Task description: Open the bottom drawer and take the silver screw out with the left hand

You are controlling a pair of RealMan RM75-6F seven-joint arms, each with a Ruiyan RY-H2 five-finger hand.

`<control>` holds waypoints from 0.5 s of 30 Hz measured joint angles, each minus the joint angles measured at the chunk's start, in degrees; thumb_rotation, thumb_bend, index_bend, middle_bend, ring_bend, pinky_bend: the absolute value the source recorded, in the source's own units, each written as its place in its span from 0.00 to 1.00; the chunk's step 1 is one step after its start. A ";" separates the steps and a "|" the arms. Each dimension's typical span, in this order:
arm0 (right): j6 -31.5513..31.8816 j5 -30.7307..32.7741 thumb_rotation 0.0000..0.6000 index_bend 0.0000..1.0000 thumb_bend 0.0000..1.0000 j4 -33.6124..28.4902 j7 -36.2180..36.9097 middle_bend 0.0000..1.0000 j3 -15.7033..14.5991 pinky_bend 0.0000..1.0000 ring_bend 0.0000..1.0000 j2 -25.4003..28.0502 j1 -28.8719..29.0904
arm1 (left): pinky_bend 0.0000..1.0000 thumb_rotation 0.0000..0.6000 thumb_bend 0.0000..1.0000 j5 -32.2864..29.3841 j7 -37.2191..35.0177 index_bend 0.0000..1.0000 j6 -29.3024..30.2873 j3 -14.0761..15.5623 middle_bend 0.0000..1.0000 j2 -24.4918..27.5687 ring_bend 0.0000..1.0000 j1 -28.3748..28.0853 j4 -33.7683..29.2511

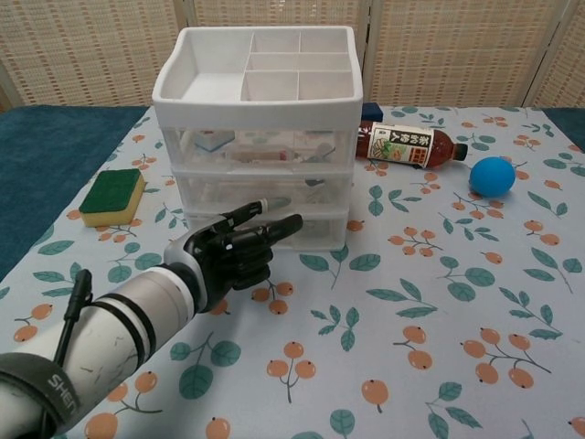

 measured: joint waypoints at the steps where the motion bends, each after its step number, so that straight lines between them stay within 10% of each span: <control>1: 0.02 -0.01 1.00 0.00 0.13 0.01 0.00 0.00 -0.01 0.00 0.00 -0.01 -0.01 | 1.00 1.00 0.26 0.14 -0.04 0.26 0.07 0.13 0.96 0.06 0.96 0.11 -0.10; 15: -0.18 -0.12 1.00 0.00 0.13 0.09 -0.02 0.00 -0.13 0.00 0.00 -0.12 0.04 | 1.00 1.00 0.27 1.77 -0.68 0.27 0.72 2.49 0.96 1.07 0.96 1.75 -1.55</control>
